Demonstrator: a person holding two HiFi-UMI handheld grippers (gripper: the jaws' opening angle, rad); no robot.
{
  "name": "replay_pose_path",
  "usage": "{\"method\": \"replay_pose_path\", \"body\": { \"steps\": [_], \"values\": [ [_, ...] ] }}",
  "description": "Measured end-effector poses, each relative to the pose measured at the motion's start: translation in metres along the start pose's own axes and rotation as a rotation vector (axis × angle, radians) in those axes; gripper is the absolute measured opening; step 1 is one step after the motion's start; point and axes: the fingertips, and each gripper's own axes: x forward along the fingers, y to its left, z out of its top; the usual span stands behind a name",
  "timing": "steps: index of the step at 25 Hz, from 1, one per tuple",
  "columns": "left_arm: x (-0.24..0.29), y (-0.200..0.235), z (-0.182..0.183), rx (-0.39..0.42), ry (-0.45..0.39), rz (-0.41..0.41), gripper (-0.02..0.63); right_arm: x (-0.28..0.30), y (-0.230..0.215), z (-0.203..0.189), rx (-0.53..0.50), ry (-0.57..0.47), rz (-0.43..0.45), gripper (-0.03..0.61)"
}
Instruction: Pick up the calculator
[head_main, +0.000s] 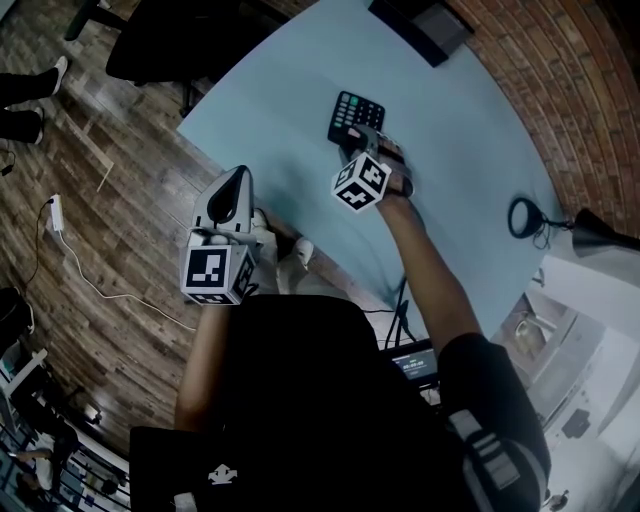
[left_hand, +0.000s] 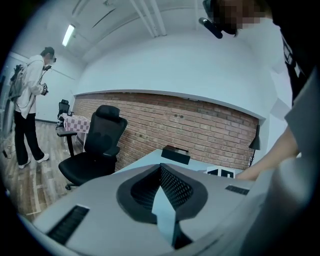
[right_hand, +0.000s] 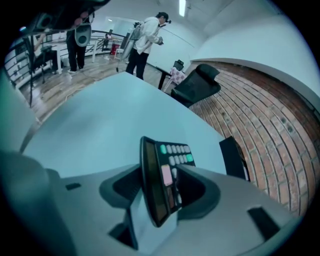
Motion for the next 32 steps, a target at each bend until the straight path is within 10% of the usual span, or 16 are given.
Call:
{"method": "replay_pose_path", "body": {
  "steps": [5, 32],
  "values": [
    [-0.003, 0.0, 0.001, -0.006, 0.0, 0.013, 0.009, -0.001, 0.006, 0.002, -0.057, -0.011, -0.028, 0.116],
    [-0.012, 0.004, 0.003, -0.042, -0.007, 0.028, 0.009, -0.01, -0.007, 0.01, -0.061, -0.027, -0.054, 0.08]
  ]
}}
